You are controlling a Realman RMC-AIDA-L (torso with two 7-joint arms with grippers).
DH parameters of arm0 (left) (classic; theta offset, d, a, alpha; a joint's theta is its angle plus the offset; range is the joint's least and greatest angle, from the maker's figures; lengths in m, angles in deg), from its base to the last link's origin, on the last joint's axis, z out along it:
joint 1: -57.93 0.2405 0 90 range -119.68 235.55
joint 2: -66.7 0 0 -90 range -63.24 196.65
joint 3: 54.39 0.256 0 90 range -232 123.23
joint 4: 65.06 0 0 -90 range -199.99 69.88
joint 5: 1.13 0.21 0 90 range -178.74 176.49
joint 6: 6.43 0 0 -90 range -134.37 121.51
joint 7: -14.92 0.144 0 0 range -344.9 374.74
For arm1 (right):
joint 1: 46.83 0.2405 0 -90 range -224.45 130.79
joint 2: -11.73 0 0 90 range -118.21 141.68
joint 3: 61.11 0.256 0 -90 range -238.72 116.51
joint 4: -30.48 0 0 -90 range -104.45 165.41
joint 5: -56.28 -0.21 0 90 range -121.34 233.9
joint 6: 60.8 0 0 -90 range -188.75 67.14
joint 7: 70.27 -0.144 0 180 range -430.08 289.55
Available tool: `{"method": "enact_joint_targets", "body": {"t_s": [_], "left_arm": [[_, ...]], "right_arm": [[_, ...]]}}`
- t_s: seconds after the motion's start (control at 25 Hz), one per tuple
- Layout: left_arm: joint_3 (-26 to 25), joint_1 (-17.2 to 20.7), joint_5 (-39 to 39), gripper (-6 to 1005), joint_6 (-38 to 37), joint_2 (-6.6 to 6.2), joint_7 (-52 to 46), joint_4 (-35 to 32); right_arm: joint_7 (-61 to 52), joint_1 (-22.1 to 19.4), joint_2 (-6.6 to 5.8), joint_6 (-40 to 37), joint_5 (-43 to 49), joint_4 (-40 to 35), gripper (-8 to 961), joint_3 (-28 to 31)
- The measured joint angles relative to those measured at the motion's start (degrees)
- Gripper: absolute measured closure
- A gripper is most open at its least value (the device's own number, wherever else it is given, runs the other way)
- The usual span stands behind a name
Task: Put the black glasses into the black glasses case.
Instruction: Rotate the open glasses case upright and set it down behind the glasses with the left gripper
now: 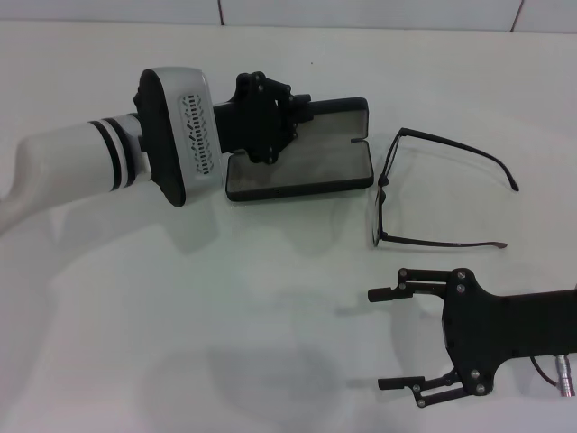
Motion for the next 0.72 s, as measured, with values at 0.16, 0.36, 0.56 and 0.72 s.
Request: {"method": "enact_joint_targets", "body": {"t_s": [0.16, 0.36, 0.56, 0.72], "left_arm": [[0.00, 0.95, -2.14, 851, -0.62, 0.00, 1.01, -0.96], [0.00, 1.29, -2.57, 805, -0.96, -0.05, 1.69, -1.41], [0.00, 1.37, -3.97, 646, -0.90, 0.03, 1.57, -1.74], [0.00, 1.45, -4.41, 476, -0.28, -0.03, 1.57, -2.28]], "right_arm": [[0.00, 0.00, 0.00, 0.13, 0.00, 0.06, 168, 0.00], [0.00, 0.00, 0.00, 0.28, 0.00, 0.09, 168, 0.00], [0.00, 0.00, 0.00, 0.31, 0.00, 0.10, 168, 0.00], [0.00, 0.15, 0.00, 0.31, 0.02, 0.09, 168, 0.00]]}}
